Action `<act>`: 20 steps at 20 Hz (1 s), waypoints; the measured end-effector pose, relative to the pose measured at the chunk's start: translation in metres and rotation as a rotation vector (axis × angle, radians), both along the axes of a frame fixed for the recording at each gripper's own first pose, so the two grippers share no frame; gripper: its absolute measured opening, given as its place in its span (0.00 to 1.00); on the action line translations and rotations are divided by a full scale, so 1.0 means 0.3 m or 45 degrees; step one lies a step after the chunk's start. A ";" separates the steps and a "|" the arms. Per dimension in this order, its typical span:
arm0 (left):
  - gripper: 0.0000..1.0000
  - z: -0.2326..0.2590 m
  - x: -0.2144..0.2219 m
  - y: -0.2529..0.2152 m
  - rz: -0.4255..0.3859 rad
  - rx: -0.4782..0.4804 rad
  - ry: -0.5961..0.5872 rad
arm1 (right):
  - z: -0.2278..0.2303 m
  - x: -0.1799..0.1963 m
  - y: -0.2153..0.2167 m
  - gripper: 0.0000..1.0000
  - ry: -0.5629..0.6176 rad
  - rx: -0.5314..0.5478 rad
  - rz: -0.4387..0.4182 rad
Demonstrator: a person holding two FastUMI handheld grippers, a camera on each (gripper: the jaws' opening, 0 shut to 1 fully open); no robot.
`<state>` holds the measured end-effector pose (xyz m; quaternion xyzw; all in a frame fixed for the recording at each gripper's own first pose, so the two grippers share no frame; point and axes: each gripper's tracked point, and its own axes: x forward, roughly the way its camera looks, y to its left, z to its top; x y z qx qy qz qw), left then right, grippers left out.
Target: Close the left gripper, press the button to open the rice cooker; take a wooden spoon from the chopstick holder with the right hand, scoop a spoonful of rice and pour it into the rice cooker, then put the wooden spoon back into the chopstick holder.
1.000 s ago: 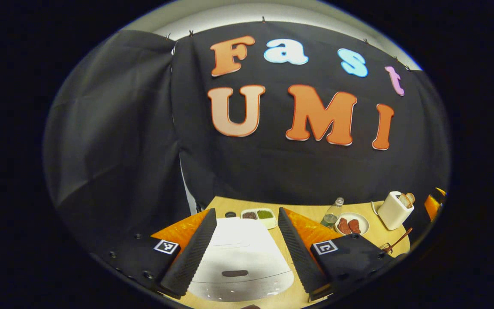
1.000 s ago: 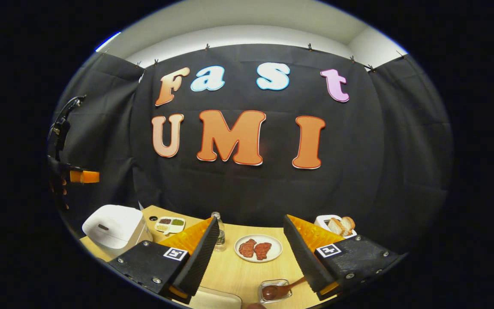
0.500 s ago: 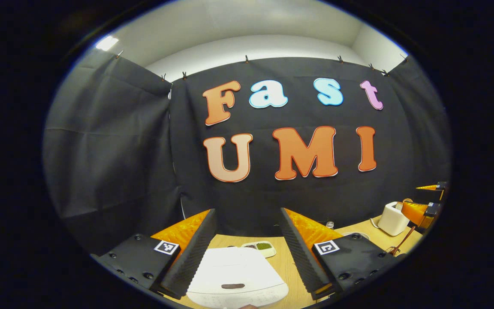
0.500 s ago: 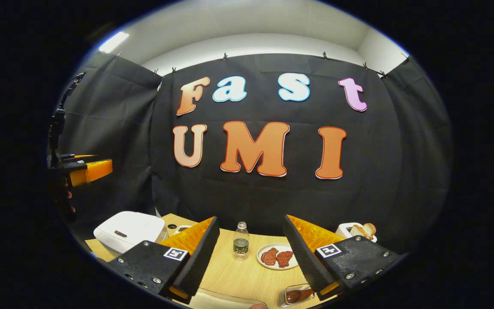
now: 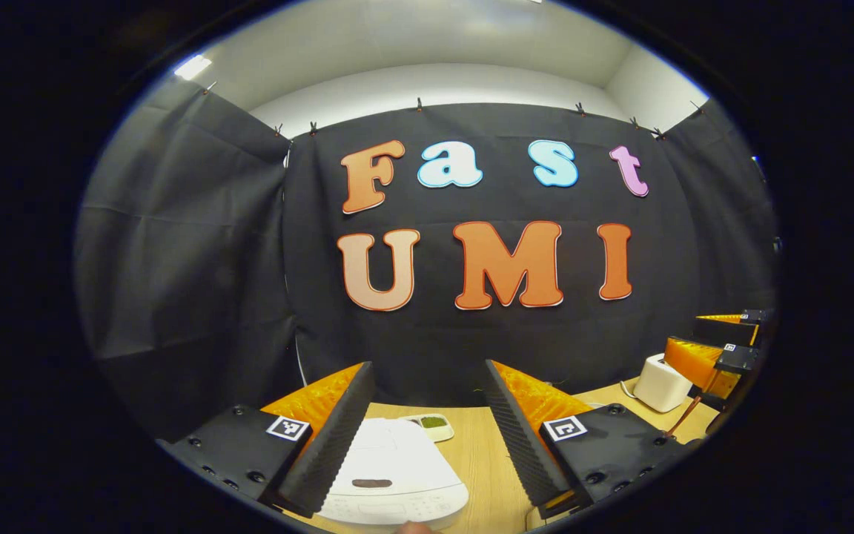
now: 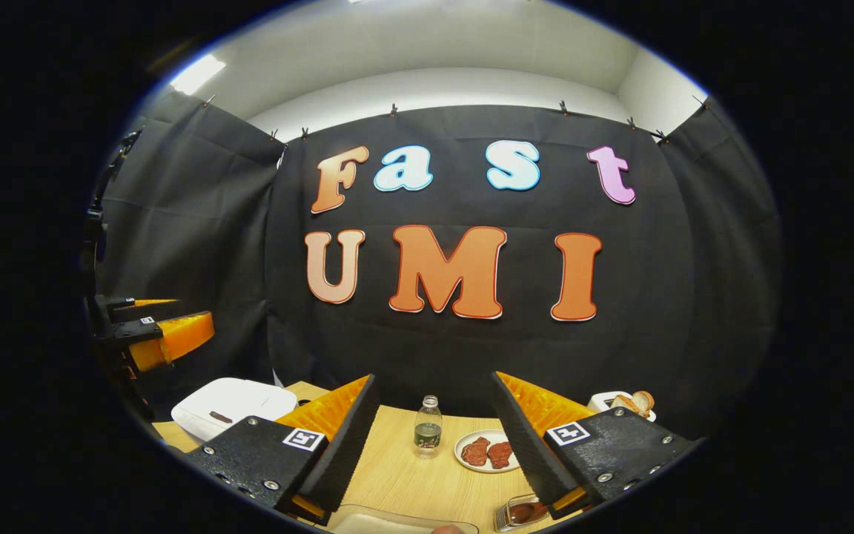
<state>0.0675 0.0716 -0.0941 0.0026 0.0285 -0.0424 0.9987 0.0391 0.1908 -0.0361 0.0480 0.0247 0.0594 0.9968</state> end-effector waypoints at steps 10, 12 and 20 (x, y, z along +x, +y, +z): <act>0.99 -0.043 -0.010 -0.070 -0.088 -0.005 0.036 | -0.002 0.013 0.023 0.93 0.026 0.016 0.011; 0.99 -0.039 -0.009 -0.068 -0.090 0.003 0.034 | -0.006 0.015 0.027 0.93 0.031 0.011 0.014; 1.00 -0.048 -0.006 -0.075 -0.102 0.015 0.039 | -0.019 0.017 0.042 0.94 0.052 0.026 0.014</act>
